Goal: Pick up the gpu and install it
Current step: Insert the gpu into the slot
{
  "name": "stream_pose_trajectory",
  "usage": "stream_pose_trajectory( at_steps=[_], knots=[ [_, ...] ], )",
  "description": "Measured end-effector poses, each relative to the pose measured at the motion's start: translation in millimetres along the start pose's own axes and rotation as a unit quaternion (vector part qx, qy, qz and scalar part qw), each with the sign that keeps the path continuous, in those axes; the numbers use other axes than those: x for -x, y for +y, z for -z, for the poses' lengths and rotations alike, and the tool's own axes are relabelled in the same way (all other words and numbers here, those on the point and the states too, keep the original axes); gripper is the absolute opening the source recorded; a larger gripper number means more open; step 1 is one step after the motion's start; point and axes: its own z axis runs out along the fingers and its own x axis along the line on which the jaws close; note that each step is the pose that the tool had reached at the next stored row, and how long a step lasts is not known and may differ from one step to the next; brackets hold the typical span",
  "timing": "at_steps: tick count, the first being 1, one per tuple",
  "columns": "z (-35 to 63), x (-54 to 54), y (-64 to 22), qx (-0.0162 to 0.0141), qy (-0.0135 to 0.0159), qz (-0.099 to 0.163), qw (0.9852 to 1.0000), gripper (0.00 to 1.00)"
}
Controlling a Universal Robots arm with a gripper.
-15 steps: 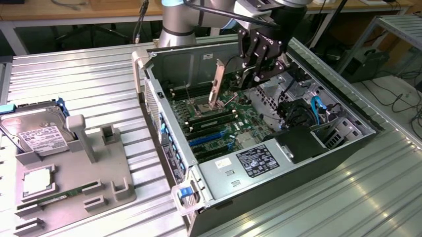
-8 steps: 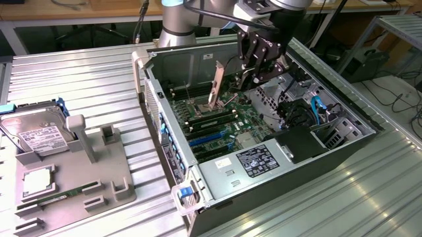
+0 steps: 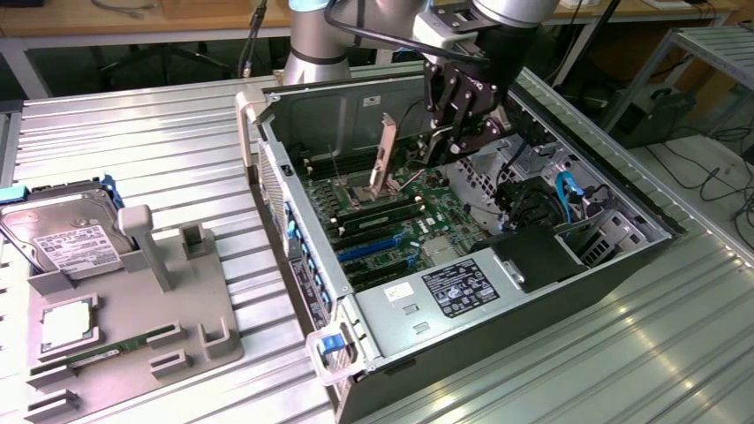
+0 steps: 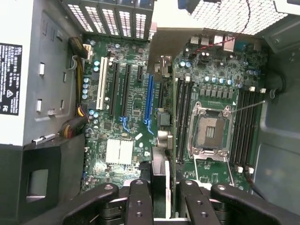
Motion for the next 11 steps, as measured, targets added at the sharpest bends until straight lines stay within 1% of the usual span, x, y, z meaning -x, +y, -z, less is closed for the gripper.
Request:
stream_pose_trajectory(
  at_steps=[8, 11],
  knots=[
    [-4.1, -0.2, 0.2, -0.0013, -0.0005, -0.022, 0.9998, 0.28],
    [-5.0, -0.2, 0.5, -0.0014, -0.0006, -0.026, 0.9997, 0.28]
  ],
)
